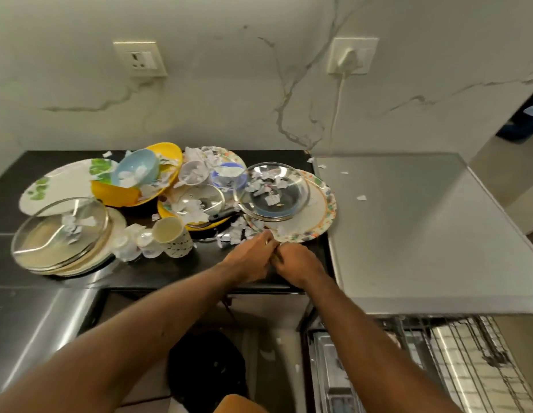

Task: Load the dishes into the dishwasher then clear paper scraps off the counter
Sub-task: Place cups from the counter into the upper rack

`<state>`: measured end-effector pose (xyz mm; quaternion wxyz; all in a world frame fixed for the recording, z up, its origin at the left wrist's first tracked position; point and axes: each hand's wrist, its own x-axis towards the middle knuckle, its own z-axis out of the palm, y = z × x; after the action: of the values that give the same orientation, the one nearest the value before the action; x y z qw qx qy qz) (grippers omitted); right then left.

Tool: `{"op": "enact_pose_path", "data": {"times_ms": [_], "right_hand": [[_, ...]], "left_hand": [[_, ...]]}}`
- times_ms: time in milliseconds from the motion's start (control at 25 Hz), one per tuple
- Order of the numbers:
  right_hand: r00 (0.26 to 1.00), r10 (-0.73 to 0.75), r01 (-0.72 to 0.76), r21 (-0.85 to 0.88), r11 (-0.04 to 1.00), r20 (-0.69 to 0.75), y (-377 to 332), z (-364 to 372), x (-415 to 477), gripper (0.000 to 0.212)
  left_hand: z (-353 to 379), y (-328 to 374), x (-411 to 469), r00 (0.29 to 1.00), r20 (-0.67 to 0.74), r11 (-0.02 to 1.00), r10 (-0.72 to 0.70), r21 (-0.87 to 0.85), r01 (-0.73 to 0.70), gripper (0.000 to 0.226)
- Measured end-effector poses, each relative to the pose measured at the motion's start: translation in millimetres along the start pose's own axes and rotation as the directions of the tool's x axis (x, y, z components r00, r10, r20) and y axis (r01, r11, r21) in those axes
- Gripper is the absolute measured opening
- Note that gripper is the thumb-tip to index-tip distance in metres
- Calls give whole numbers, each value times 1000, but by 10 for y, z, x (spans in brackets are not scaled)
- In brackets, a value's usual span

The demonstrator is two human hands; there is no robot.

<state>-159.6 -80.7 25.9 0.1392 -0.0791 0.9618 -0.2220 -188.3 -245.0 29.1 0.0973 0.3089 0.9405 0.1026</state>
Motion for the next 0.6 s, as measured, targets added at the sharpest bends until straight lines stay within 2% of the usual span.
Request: {"op": "enact_pose_path", "data": {"times_ms": [120, 200, 280, 360, 480, 600], "right_hand": [[993, -54, 55, -1, 999, 107, -471, 145, 338, 39], [985, -29, 33, -22, 999, 169, -748, 248, 506, 40], [971, 20, 12, -130, 991, 240, -951, 352, 641, 41], [959, 65, 3, -241, 970, 275, -1048, 412, 736, 43], [953, 105, -17, -295, 955, 285, -1100, 382, 857, 42], [945, 137, -47, -293, 955, 296, -1089, 350, 935, 44]], "left_hand": [[-27, -494, -357, 995, -91, 997, -39, 66, 45, 45], [-9, -807, -632, 986, -165, 979, -10, 201, 44, 52], [-6, -1093, -878, 959, -278, 961, -45, 252, 118, 63], [-44, -1299, -1050, 922, -341, 954, -186, 162, 252, 79], [-100, -1582, -1137, 851, -345, 905, -396, 7, 424, 106], [-87, -1798, -1103, 780, -305, 835, -546, -130, 534, 108]]}}
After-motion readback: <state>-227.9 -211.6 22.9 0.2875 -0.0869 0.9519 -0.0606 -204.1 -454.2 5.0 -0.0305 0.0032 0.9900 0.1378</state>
